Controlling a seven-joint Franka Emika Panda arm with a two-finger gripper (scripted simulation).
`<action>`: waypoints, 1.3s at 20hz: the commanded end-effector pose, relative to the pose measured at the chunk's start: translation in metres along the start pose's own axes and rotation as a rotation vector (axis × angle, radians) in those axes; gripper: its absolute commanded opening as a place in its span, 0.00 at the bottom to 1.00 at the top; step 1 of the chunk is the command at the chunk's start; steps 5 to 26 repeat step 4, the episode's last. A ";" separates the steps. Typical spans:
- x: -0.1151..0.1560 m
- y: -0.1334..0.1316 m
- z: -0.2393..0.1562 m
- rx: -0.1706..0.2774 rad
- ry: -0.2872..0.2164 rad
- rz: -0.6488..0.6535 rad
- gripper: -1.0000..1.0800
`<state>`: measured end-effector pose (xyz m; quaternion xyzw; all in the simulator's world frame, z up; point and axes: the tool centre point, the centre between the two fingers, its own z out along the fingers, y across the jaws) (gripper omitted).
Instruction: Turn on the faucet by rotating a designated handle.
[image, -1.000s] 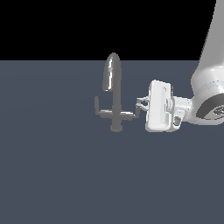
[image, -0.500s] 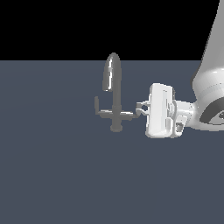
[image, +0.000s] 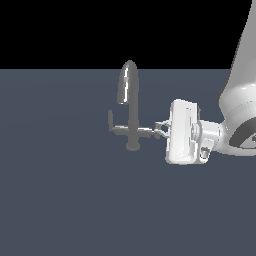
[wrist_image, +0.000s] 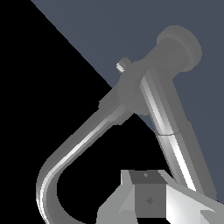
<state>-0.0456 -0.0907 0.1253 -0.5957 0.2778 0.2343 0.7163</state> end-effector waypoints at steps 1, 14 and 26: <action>0.012 0.034 -0.005 0.004 0.014 0.036 0.00; 0.015 0.047 -0.007 0.005 0.013 0.041 0.00; 0.015 0.047 -0.007 0.005 0.013 0.041 0.00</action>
